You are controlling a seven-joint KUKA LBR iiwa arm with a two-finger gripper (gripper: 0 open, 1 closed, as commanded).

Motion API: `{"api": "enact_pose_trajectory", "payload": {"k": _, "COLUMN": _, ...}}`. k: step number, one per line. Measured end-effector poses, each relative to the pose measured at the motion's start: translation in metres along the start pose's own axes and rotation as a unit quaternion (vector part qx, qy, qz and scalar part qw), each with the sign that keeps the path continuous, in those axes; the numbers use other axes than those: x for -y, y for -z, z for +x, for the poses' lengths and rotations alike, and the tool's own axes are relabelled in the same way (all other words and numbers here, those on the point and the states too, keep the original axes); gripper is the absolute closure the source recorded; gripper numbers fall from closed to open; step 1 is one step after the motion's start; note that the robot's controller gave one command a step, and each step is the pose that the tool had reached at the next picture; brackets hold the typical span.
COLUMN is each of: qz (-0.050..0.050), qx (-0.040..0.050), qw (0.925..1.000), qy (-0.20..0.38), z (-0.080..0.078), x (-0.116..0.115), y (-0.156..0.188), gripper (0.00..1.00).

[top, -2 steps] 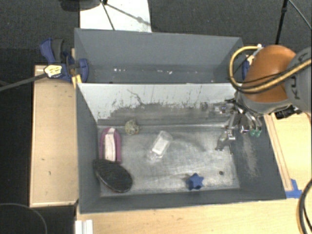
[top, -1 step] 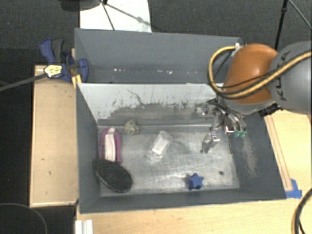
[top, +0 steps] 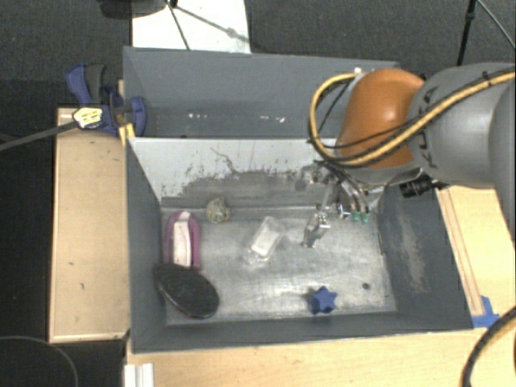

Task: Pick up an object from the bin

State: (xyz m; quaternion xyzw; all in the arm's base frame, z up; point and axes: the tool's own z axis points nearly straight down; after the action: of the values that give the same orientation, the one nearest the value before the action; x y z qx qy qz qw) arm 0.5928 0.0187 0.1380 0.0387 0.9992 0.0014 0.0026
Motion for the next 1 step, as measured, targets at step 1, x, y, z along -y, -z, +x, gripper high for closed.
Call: {"api": "enact_pose_trajectory", "payload": {"k": 1, "qz": 0.0, "qx": -0.002, "qw": 0.9955, "qy": 0.095, "z": 0.0184, "x": -0.0517, "y": -0.066, "gripper": 0.0}}
